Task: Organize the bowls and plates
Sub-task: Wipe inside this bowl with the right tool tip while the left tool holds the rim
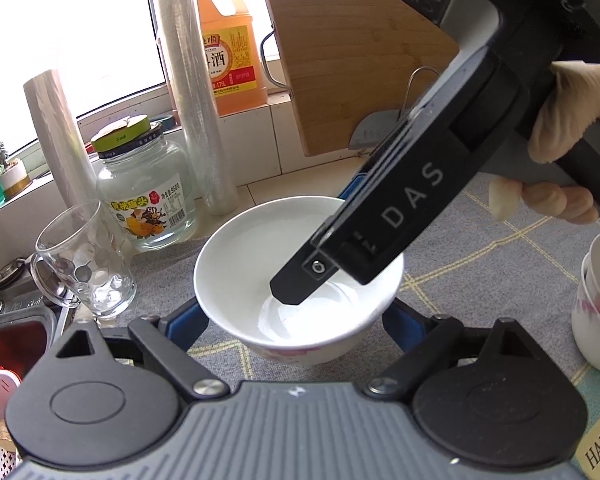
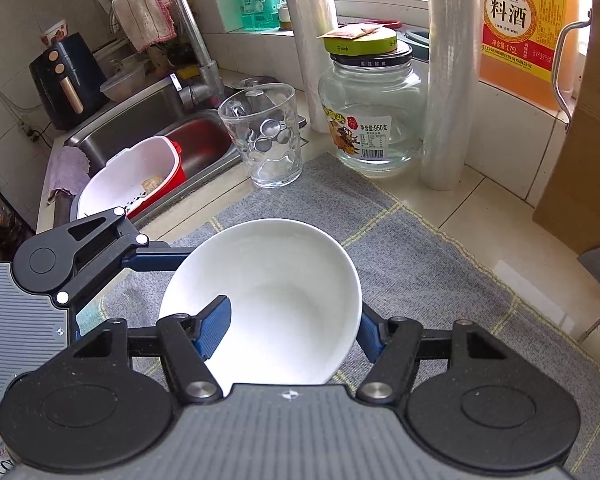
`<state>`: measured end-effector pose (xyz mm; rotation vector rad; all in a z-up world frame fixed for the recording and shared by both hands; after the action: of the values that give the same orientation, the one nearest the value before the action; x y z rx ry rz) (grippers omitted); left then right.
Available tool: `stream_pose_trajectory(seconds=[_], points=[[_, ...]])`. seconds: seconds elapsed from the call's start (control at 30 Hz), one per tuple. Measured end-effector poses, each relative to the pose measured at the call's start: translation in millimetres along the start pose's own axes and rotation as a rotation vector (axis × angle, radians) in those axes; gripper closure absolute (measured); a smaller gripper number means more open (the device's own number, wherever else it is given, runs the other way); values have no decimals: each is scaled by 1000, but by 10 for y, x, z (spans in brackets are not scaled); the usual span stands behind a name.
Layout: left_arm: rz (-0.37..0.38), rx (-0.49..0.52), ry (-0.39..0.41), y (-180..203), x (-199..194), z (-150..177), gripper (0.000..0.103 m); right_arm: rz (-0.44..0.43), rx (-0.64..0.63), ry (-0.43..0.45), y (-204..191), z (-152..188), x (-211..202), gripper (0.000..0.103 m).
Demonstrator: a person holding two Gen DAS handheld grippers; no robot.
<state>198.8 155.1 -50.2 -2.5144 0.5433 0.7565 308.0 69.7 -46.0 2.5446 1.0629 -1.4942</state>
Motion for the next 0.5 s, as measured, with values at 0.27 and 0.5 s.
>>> stream_pose_trajectory(seconds=[0.27,0.5], points=[[21,2,12,151,-297,-94,10,-22,-11,25,-114,194,-331,32],[37,4,6,313,-490,-126,10,-23,-27,35,-196,419,-547,31]])
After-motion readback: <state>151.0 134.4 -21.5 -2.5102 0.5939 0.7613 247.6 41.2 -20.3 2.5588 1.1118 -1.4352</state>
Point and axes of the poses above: each gripper's, at about its wrist camera, not at the fingertips, and x roughly the way its jaws point, y to its right, z to its underside, the point moved 1 cm from there along x, roughly the way its jaws point, and after that the axes turned 14 degrees about x, right-handed, at the moved point
